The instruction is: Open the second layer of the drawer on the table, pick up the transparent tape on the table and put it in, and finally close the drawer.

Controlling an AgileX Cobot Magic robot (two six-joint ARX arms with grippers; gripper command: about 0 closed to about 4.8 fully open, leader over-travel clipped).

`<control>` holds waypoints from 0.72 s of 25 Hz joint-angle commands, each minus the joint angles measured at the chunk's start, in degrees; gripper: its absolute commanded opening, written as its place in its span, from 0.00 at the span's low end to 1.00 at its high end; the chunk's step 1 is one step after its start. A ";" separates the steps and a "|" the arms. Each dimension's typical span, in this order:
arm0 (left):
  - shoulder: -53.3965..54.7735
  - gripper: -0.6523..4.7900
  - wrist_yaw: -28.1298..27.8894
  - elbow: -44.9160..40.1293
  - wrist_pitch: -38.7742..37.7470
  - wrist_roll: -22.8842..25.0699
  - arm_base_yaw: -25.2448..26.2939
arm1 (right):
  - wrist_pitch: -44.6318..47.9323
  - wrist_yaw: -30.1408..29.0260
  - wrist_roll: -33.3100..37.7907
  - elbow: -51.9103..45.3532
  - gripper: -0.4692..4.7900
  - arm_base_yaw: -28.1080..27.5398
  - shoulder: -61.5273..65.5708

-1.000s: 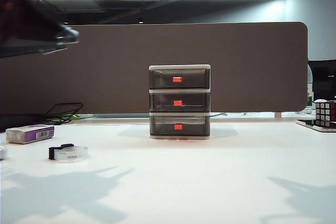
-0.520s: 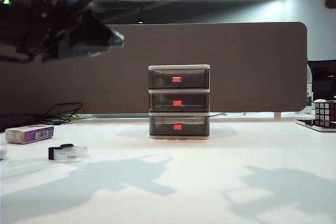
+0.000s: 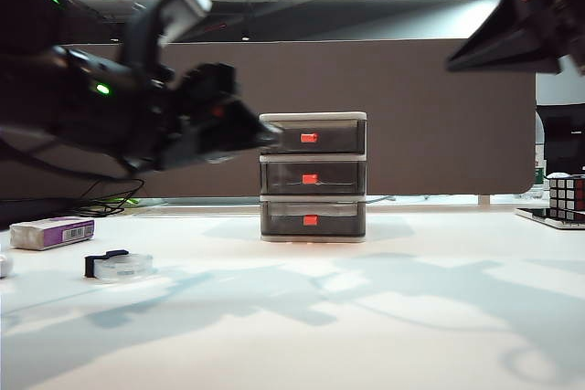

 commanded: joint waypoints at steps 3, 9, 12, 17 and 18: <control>6.88 0.63 0.42 5.77 4.39 -3.21 -0.92 | 1.60 -2.78 -3.17 3.13 0.08 1.38 5.49; 11.85 0.63 -19.17 13.07 0.68 -2.71 -5.86 | 4.42 -2.64 -3.58 3.54 0.08 1.64 7.23; 15.04 0.63 -25.00 16.87 0.02 -2.71 -8.26 | 5.92 -2.60 -3.74 3.54 0.08 1.68 7.78; 20.37 0.63 -34.75 22.40 -0.02 -2.71 -11.56 | 8.09 -2.58 -3.80 3.54 0.08 1.68 9.11; 21.59 0.63 -36.44 23.47 -0.07 -2.73 -12.11 | 8.37 -2.56 -3.80 3.54 0.08 1.68 9.51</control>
